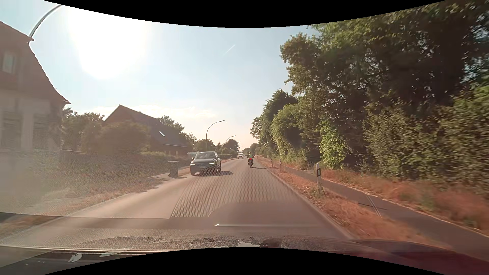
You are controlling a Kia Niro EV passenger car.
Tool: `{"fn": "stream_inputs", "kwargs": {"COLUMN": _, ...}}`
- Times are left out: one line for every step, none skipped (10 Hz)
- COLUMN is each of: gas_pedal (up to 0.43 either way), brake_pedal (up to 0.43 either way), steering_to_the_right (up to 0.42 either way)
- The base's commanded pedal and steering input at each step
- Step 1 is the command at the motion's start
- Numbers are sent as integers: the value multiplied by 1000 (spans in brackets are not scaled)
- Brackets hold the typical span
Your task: Follow the waypoints while adhering to traffic rules and regulations
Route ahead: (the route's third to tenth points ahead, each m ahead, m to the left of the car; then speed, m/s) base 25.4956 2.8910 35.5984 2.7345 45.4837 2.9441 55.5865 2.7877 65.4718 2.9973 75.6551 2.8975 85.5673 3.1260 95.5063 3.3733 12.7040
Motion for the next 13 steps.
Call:
{"fn": "stream_inputs", "kwargs": {"gas_pedal": 150, "brake_pedal": 0, "steering_to_the_right": 0}}
{"fn": "stream_inputs", "kwargs": {"gas_pedal": 150, "brake_pedal": 0, "steering_to_the_right": 0}}
{"fn": "stream_inputs", "kwargs": {"gas_pedal": 150, "brake_pedal": 0, "steering_to_the_right": 0}}
{"fn": "stream_inputs", "kwargs": {"gas_pedal": 150, "brake_pedal": 0, "steering_to_the_right": -1}}
{"fn": "stream_inputs", "kwargs": {"gas_pedal": 150, "brake_pedal": 0, "steering_to_the_right": -1}}
{"fn": "stream_inputs", "kwargs": {"gas_pedal": 150, "brake_pedal": 0, "steering_to_the_right": -1}}
{"fn": "stream_inputs", "kwargs": {"gas_pedal": 150, "brake_pedal": 0, "steering_to_the_right": -1}}
{"fn": "stream_inputs", "kwargs": {"gas_pedal": 150, "brake_pedal": 0, "steering_to_the_right": -2}}
{"fn": "stream_inputs", "kwargs": {"gas_pedal": 157, "brake_pedal": 0, "steering_to_the_right": -2}}
{"fn": "stream_inputs", "kwargs": {"gas_pedal": 157, "brake_pedal": 0, "steering_to_the_right": -2}}
{"fn": "stream_inputs", "kwargs": {"gas_pedal": 157, "brake_pedal": 0, "steering_to_the_right": -2}}
{"fn": "stream_inputs", "kwargs": {"gas_pedal": 157, "brake_pedal": 0, "steering_to_the_right": -2}}
{"fn": "stream_inputs", "kwargs": {"gas_pedal": 157, "brake_pedal": 0, "steering_to_the_right": -2}}
